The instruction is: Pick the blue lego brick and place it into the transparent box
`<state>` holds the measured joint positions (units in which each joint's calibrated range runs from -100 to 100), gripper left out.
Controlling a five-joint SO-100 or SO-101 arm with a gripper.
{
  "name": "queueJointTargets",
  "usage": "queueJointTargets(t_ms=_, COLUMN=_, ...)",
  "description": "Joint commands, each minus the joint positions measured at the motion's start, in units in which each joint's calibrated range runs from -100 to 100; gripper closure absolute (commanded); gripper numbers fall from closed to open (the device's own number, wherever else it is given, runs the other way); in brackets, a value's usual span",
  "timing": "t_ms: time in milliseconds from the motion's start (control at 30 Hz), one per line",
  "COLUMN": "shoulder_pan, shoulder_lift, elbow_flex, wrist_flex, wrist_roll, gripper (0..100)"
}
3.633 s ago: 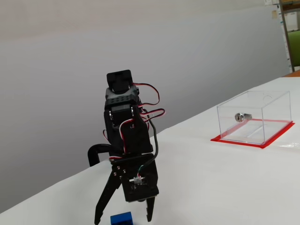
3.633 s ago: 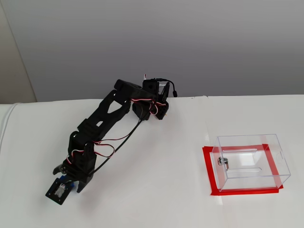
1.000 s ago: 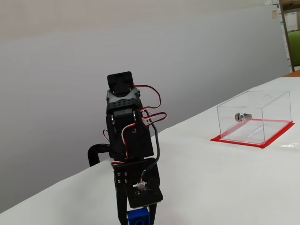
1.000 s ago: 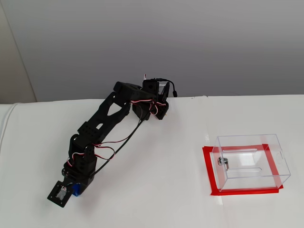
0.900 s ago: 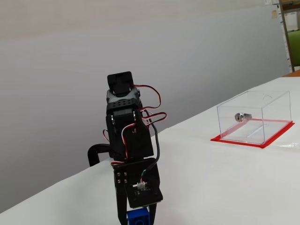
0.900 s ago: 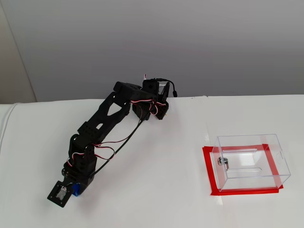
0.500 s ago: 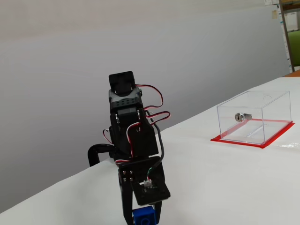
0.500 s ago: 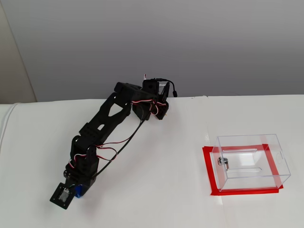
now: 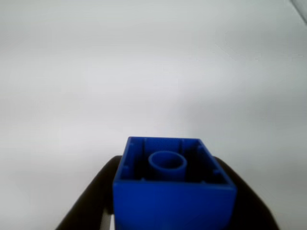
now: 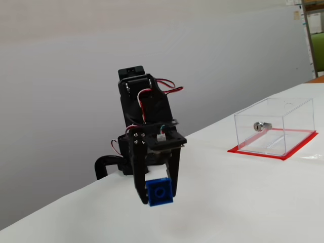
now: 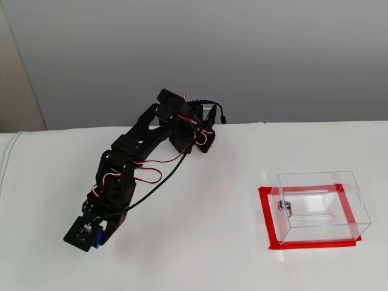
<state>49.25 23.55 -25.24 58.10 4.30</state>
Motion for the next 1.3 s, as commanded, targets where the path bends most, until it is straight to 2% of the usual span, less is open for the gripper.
queueJointTargets(t_ms=0, shoulder_pan=-1.23, shoulder_lift=-8.83, elbow_flex=1.19, wrist_flex=-0.22, wrist_roll=0.19, gripper=88)
queueJointTargets(t_ms=733, shoulder_pan=-16.90, shoulder_lift=-35.98, elbow_flex=12.67, wrist_flex=-0.40, wrist_roll=-0.28, gripper=88)
queueJointTargets(t_ms=1267, shoulder_pan=-41.01, shoulder_lift=-56.26, elbow_flex=22.80, wrist_flex=-0.31, wrist_roll=-0.28, gripper=88)
